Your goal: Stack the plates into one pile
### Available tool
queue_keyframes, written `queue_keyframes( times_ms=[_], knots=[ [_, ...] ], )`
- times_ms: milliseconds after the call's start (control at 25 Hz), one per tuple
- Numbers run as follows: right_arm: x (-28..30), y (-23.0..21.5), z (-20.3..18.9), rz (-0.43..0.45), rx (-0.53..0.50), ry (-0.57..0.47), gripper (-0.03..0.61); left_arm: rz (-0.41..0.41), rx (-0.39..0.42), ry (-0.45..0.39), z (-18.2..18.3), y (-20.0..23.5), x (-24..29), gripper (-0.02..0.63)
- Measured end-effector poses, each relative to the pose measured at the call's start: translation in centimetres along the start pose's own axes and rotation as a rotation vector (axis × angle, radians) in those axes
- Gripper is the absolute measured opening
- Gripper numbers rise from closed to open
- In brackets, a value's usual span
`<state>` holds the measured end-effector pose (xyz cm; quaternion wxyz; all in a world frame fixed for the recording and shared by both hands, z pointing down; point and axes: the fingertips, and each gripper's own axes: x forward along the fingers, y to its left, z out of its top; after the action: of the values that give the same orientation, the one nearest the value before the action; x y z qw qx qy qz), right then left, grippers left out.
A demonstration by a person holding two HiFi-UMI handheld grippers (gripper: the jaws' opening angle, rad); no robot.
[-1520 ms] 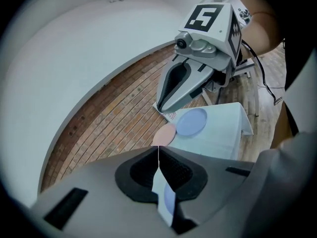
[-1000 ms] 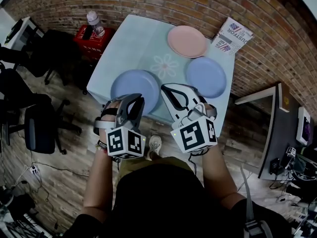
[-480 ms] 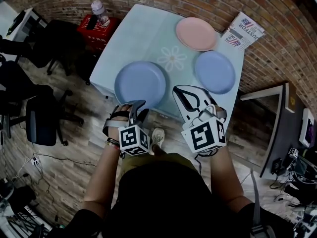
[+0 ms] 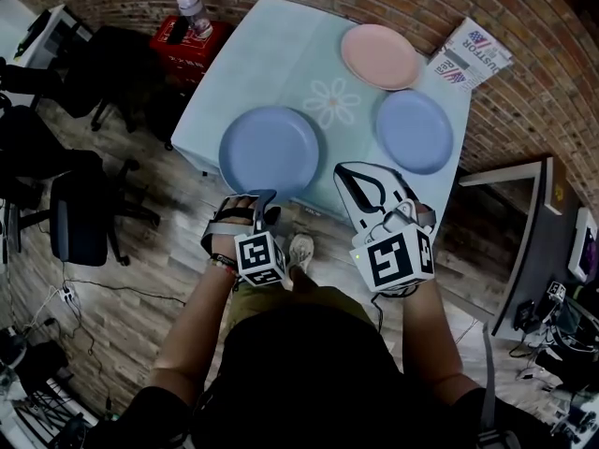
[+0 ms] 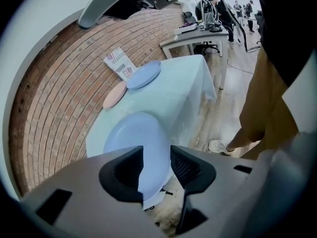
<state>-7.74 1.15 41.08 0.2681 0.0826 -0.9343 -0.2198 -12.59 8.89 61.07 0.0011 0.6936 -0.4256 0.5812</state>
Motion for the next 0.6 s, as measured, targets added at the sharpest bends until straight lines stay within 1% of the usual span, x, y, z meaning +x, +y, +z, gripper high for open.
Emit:
queue_keyframes(
  times_ms=[120,320,520,600],
  knots=[
    [-0.2,-0.1,-0.4,-0.004,0.006,-0.001,0.035,0.004,-0.008,0.027,-0.5,-0.3,0.9,0.163],
    [-0.4,0.0,-0.8,-0.002,0.013,0.003,0.035,0.007,0.021,0.067,-1.4,-0.9,2.4,0.163],
    [-0.5,-0.6,-0.9,-0.018,0.017,-0.002,0.035,0.038,0.046,0.096,-2.1,-0.6,3.8,0.163],
    [-0.6,-0.8,-1.2,-0.023,0.017,0.004,0.035,0.037,0.054,0.1,-2.3,-0.6,4.3,0.163]
  ],
)
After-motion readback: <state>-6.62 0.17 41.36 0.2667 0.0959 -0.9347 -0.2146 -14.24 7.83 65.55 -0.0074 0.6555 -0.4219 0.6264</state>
